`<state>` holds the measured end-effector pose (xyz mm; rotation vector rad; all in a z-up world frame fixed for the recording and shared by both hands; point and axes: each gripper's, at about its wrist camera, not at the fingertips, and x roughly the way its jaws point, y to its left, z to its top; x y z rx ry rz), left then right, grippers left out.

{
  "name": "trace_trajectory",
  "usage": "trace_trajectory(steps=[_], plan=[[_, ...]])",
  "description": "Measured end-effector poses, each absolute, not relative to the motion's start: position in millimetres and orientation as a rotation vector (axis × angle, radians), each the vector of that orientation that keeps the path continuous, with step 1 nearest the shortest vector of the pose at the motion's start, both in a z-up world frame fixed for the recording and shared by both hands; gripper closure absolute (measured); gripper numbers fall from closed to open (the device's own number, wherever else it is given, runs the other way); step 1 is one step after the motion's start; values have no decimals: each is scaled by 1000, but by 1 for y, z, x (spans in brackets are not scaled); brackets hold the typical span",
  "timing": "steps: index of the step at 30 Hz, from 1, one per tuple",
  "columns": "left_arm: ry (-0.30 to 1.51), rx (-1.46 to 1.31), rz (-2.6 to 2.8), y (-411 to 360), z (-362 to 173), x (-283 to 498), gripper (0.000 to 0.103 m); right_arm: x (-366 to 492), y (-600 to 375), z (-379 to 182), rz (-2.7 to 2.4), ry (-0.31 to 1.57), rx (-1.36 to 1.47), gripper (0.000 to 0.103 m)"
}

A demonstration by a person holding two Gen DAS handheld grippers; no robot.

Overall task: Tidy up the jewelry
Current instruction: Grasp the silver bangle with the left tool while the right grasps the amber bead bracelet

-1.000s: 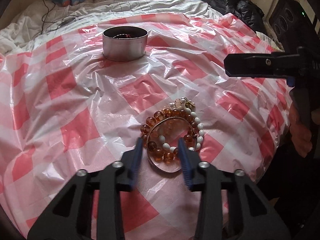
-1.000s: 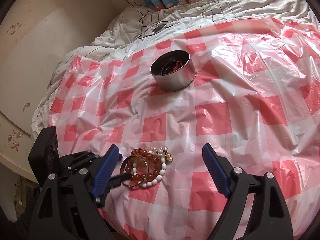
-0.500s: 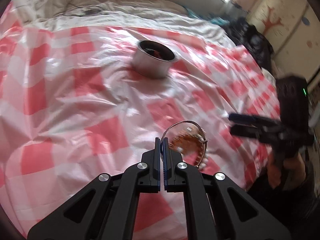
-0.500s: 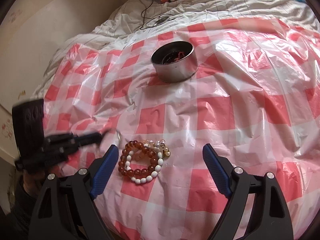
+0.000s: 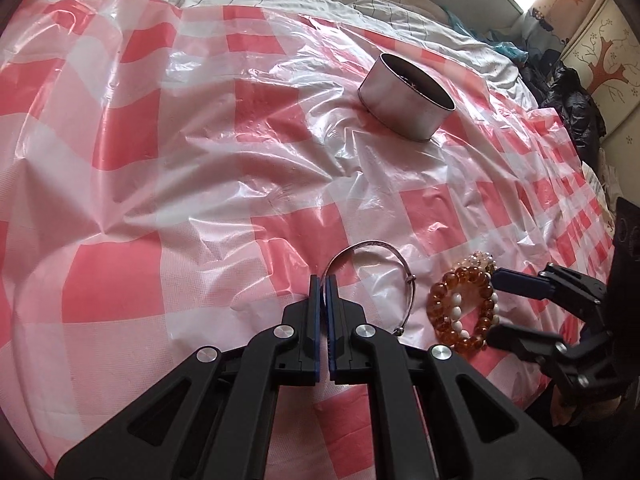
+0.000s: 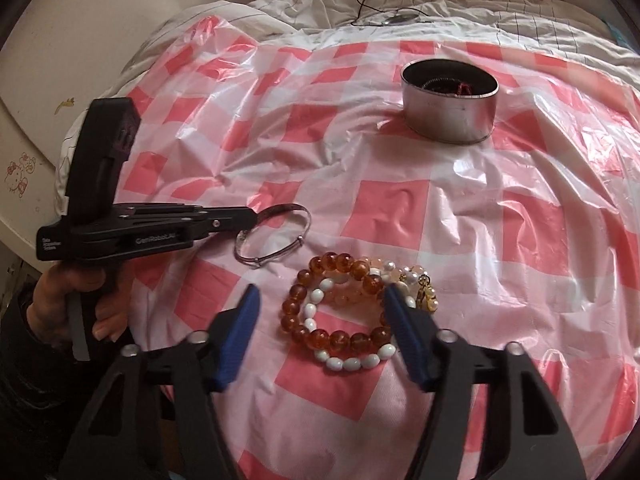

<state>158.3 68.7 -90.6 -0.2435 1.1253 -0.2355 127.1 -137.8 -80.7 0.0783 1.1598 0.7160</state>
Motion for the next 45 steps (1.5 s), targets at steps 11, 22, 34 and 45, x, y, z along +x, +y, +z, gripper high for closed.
trace_trajectory(steps=[11,22,34,45], plan=[[1147,-241,-234,67,-95,159,98,129,-129,-93,656,1145,-77,85],[1159,-231,-240,64,-98,161,94,139,-167,-68,712,1133,208,90],[1156,-219,-277,56,-98,161,76,141,-155,-95,679,1233,117,66],[1145,-219,-288,55,-97,160,69,143,-162,-94,720,1219,194,90]])
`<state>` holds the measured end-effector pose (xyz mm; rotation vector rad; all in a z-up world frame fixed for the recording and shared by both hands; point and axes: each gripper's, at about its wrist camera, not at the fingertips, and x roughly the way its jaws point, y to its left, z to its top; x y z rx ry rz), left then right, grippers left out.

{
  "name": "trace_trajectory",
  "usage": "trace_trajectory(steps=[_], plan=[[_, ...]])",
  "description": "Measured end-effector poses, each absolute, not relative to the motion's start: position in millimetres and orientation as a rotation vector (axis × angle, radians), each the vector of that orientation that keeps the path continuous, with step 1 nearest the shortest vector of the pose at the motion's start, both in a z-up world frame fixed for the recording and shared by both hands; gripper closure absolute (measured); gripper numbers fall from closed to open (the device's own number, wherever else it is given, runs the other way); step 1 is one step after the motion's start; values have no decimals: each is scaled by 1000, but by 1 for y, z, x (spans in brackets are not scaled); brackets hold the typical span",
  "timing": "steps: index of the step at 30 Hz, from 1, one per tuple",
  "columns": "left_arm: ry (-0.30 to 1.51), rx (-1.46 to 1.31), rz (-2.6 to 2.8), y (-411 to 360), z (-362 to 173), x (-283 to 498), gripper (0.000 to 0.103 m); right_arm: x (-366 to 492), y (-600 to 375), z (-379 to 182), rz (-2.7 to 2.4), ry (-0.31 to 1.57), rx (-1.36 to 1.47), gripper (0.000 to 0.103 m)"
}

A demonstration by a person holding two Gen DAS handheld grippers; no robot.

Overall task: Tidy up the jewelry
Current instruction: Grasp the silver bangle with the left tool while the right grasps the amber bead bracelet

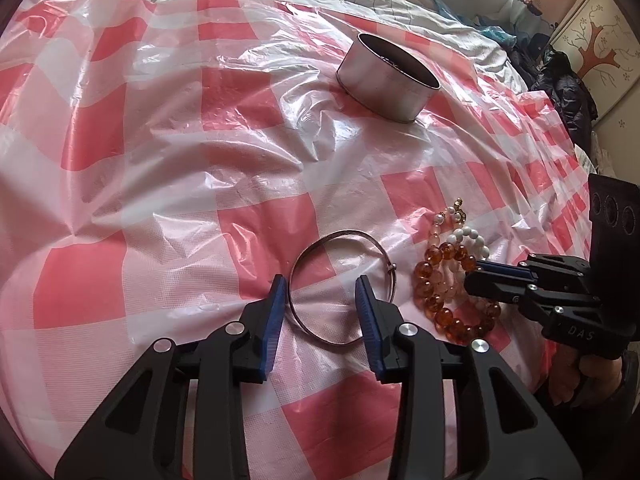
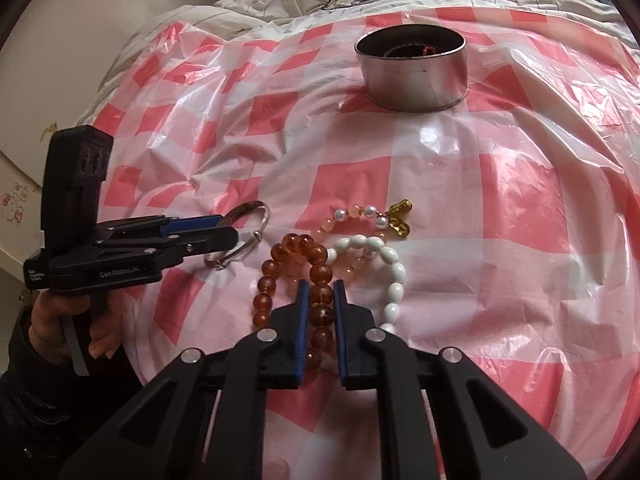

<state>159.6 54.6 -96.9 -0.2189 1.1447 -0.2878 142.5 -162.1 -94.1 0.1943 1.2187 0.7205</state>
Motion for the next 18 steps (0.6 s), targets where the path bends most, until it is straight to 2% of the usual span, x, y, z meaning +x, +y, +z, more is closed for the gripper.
trace_trajectory(steps=[1,3,8,11,12,13,15,18], plan=[[1136,-217,-278,56,-96,159,71,143,-164,-92,734,1217,214,90],[1110,-209,-252,61,-92,160,81,145,-169,-89,752,1209,266,90],[1104,-232,-222,74,-94,166,82,153,-183,-93,788,1232,396,90],[1107,-219,-212,72,-98,168,81,155,-180,-102,763,1271,379,88],[1107,-204,-210,69,-99,168,80,154,-178,-104,757,1277,365,77],[1107,-193,-210,67,-99,169,79,153,-175,-104,755,1277,347,74],[1106,-171,-219,60,-99,169,67,150,-166,-103,740,1270,269,74],[1099,-52,-202,43,-99,167,64,146,-155,-101,724,1246,177,75]])
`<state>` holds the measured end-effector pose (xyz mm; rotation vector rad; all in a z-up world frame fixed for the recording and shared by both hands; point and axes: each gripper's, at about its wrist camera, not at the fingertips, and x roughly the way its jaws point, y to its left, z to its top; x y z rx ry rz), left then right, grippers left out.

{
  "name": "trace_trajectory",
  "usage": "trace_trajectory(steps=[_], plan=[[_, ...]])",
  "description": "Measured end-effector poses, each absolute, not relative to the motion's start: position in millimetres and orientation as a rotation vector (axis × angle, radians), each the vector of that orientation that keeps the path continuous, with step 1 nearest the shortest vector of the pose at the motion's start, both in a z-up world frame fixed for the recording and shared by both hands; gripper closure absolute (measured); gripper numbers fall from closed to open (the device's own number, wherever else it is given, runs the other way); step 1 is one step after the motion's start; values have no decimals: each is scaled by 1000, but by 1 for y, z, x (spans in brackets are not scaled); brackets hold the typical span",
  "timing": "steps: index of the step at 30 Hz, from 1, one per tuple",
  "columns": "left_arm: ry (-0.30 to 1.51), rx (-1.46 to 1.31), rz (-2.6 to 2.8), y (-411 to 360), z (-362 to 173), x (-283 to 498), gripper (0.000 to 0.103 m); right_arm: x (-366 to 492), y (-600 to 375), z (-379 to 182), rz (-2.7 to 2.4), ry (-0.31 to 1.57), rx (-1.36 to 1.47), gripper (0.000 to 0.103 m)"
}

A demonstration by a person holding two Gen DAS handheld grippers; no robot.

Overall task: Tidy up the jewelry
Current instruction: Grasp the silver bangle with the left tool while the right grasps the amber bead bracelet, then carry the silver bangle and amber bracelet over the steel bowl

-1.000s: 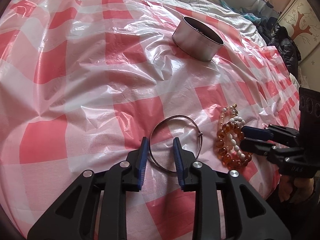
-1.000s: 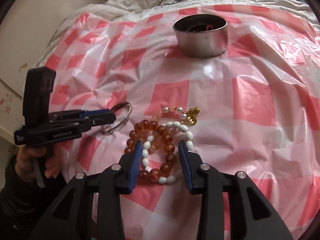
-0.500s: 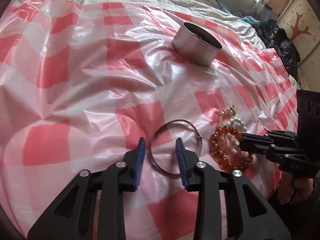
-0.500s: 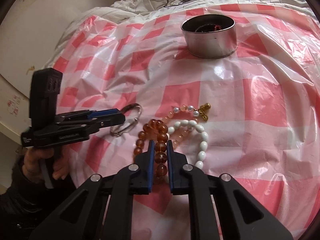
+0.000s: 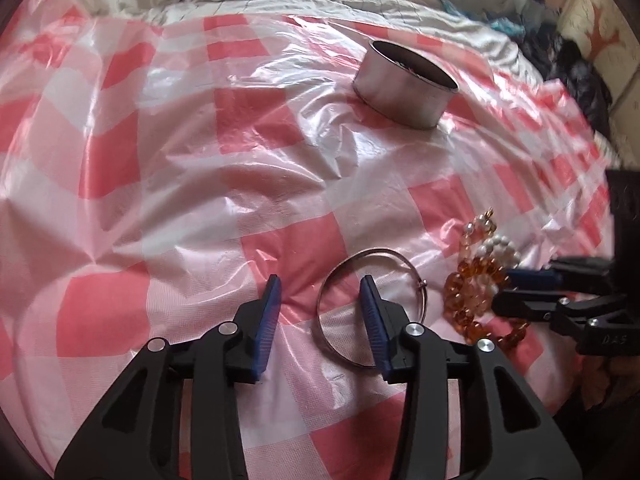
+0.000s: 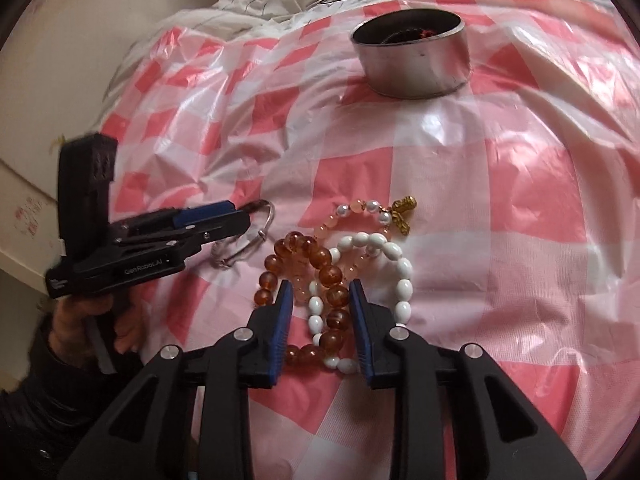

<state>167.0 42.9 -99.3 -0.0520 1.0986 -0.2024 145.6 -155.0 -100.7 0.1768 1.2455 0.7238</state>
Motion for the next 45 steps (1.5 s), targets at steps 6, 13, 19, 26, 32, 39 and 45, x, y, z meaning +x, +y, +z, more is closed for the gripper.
trace_trajectory(steps=[6,13,19,26,32,39,45], plan=[[1098,15,-237,31,-91,164,100,150,-169,-91,806,1215,377,90],[1075,-235,-375,43,-69,164,100,151,-199,-43,980,964,689,90],[1038,-234,-364,36,-56,166,100,167,-221,-41,920,902,837,90],[1029,-178,-338,29,-55,172,100,184,-230,-62,849,959,918,90],[1027,-189,-333,29,-56,179,100,190,-235,-69,826,952,948,90],[1022,-174,-329,19,-56,189,100,199,-246,-88,755,971,1052,90],[1003,-91,-306,2,-54,197,100,209,-260,-111,663,982,1163,90]])
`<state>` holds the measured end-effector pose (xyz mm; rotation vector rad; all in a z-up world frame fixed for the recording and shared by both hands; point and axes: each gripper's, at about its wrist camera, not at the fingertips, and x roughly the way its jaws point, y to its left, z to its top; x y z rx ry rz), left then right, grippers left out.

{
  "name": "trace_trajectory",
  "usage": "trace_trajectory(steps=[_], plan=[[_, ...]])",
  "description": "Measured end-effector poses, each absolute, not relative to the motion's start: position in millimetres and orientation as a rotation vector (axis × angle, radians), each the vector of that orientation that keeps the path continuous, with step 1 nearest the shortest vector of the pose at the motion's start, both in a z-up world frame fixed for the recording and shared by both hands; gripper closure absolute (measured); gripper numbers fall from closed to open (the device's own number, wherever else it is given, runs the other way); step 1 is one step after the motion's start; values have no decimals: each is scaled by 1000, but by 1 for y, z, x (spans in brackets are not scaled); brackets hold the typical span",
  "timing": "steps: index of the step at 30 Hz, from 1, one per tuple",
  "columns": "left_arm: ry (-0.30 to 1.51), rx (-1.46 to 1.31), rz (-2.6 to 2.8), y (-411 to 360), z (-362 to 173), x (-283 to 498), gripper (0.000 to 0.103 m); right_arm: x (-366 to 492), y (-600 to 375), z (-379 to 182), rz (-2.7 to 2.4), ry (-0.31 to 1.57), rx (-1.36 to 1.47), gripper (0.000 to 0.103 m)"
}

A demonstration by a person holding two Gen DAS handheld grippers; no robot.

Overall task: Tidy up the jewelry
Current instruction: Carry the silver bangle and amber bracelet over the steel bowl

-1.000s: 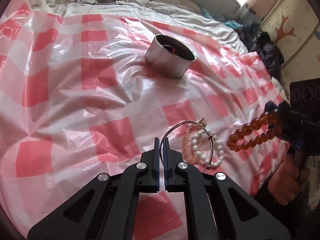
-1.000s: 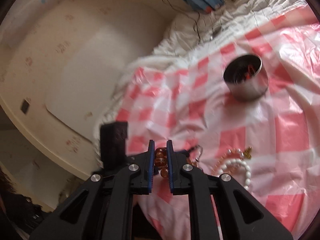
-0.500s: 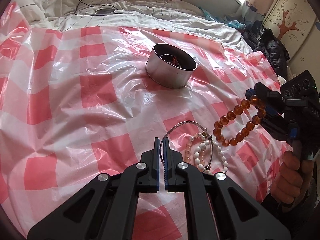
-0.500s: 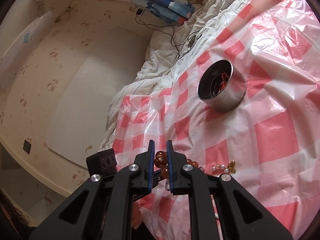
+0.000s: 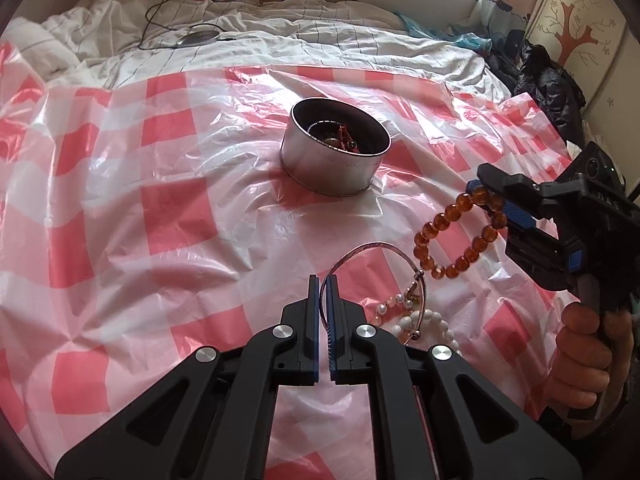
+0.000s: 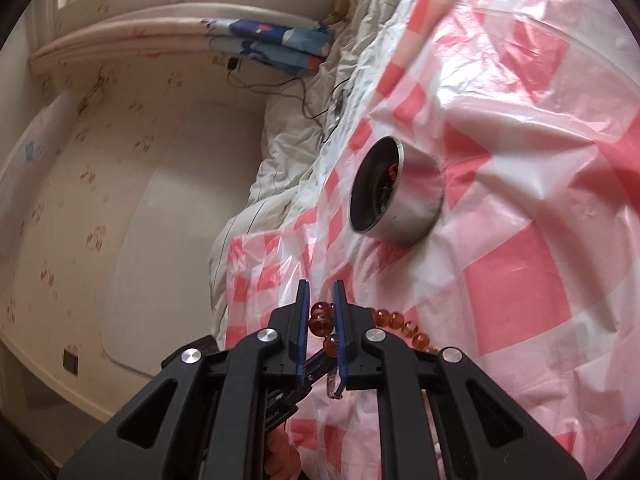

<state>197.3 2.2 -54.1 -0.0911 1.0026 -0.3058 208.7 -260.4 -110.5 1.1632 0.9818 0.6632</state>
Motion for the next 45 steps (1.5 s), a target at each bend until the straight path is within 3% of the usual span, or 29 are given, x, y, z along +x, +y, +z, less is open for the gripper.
trace_trajectory(steps=[5,7,14,20,23,24,26,28,36,45], plan=[[1003,-91,-302,0,-55,207,100,217,-266,-136,562,1095,1144,88],[1009,-96,-304,-2,-58,212,100,217,-268,-146,511,1136,1134,59],[1021,-83,-332,-19,-63,219,100,221,-260,-139,511,1159,1017,49],[1030,-83,-321,-14,-67,220,100,219,-217,-119,465,1206,563,47],[1029,-92,-306,-5,-65,220,100,210,-185,-112,414,1183,277,50],[1027,-97,-303,-2,-64,219,100,205,-173,-109,387,1160,154,56],[1022,-106,-298,2,-62,219,100,200,-158,-111,360,1143,29,78],[1017,-117,-298,4,-59,220,100,200,-162,-113,384,1145,75,91],[957,-154,-306,5,-31,230,100,210,-238,-104,637,1044,830,91],[885,-133,-290,-15,-1,265,100,249,-268,-57,720,864,1072,91]])
